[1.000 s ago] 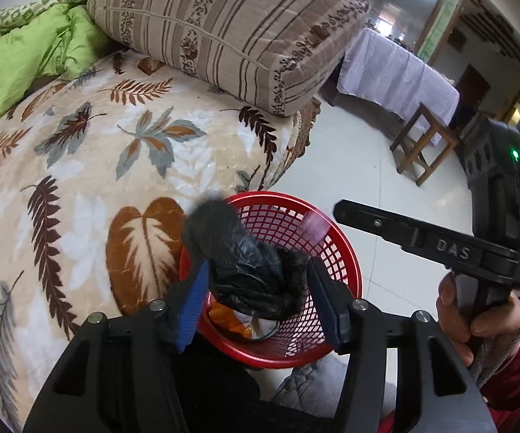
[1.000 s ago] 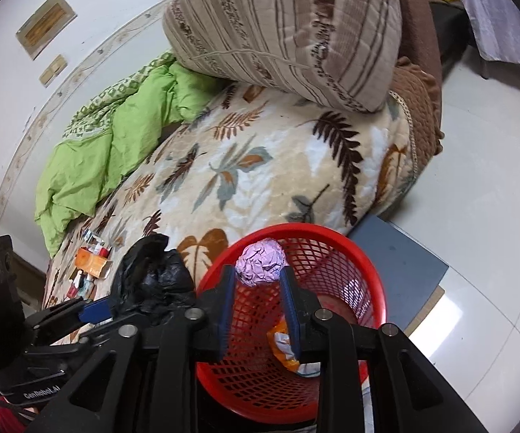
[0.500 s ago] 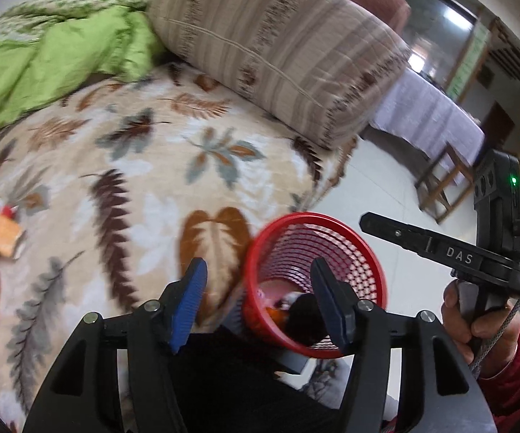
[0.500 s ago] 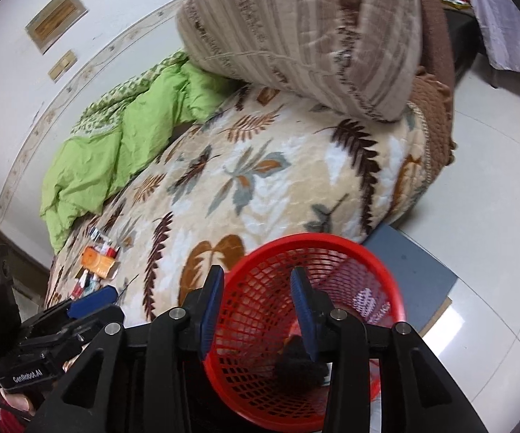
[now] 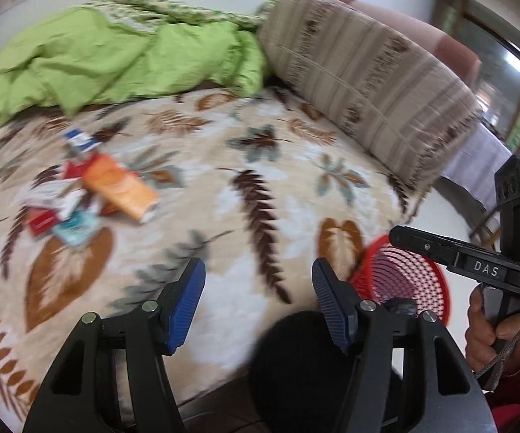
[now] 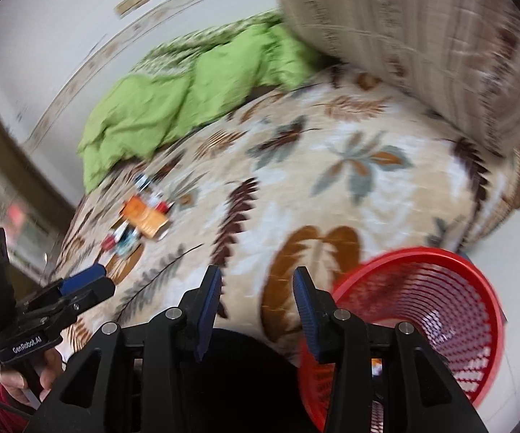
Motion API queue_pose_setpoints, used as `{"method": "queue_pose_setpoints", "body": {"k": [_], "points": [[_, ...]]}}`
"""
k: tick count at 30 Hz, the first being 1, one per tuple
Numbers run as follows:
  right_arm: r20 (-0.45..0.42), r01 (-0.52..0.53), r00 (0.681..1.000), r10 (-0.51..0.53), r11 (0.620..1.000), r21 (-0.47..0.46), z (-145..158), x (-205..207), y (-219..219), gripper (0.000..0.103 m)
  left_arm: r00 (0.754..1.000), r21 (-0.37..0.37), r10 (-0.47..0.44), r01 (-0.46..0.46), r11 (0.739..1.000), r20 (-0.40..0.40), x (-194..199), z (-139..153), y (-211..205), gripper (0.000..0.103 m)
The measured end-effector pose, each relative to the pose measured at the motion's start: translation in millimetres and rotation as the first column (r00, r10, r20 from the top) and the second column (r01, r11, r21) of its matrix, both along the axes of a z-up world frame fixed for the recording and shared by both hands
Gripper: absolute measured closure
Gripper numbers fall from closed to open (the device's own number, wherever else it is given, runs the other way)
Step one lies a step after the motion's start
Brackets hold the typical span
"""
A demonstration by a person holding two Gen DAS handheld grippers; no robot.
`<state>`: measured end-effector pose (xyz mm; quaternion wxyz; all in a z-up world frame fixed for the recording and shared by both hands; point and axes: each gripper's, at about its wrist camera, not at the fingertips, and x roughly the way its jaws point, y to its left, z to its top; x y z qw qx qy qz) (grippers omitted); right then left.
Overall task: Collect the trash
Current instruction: 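Grasp the white medicine box with the left gripper while the right gripper grasps the orange box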
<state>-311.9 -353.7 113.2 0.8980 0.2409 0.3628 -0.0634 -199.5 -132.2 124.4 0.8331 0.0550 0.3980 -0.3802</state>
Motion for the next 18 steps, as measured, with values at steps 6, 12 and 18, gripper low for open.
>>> {"method": "queue_pose_setpoints", "body": {"k": [6,12,18], "points": [[-0.014,-0.151,0.988,0.151,0.987,-0.055,0.4,45.6,38.5,0.057,0.989,0.002,0.15,-0.15,0.989,-0.008,25.1,-9.0,52.1,0.041],[-0.007,-0.271,0.962,0.272,0.954,-0.128,6.2,89.2,79.1,0.047,0.955,-0.004,0.294,-0.294,0.956,-0.041,49.8,-16.5,97.5,0.041],[-0.012,-0.362,0.931,0.365,0.917,-0.17,1.0,134.8,113.4,0.046,0.921,-0.011,0.384,-0.385,0.923,-0.066,66.9,-19.8,127.1,0.041]]}}
